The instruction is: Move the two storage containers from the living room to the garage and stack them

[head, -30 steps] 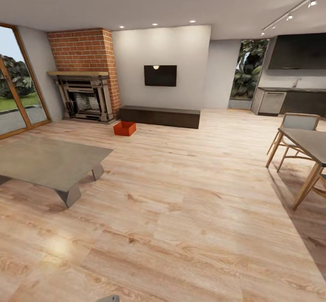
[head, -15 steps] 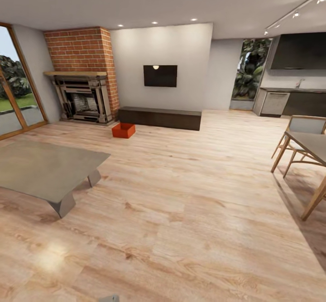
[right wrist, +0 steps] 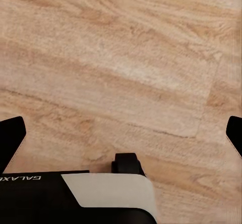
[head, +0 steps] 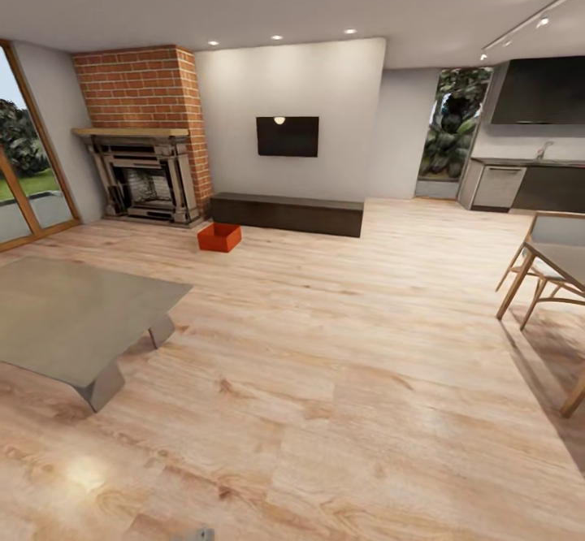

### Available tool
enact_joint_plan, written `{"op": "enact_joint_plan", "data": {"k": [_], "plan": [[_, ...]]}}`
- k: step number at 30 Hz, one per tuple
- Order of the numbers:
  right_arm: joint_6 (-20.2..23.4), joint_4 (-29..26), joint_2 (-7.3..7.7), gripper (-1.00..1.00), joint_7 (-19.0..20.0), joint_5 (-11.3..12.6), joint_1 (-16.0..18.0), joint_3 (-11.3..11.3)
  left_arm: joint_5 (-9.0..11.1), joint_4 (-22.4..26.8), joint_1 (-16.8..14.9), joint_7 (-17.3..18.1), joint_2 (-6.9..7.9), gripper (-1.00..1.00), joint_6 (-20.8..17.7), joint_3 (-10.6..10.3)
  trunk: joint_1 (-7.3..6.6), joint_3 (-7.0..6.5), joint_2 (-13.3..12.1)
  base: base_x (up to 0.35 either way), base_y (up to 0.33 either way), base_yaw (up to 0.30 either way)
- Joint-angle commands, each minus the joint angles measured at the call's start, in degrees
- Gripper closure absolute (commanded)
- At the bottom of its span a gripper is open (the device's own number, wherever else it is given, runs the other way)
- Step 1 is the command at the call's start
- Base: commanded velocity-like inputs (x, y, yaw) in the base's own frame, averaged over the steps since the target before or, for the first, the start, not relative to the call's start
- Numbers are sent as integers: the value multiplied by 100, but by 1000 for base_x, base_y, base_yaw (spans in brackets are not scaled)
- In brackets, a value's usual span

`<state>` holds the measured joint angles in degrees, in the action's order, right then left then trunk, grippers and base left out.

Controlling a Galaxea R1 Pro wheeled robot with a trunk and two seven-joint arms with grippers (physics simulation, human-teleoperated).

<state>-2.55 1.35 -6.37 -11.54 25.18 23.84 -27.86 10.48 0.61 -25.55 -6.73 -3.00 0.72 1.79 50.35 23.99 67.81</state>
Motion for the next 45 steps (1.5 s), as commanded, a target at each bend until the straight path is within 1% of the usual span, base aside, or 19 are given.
{"op": "enact_joint_plan", "data": {"k": [1, 45], "plan": [[-26, 14, -4, -100, -7, 57, 6, -48, 30, 0, -3, -12, -2, -100, 7, 14, 4, 6, 3, 338, 0, 0], [-26, 14, -4, -100, -6, 57, 6, -47, 24, 0, -3, -12, -7, -100, 7, 14, 4, 6, 3, 338, 0, 0]]}}
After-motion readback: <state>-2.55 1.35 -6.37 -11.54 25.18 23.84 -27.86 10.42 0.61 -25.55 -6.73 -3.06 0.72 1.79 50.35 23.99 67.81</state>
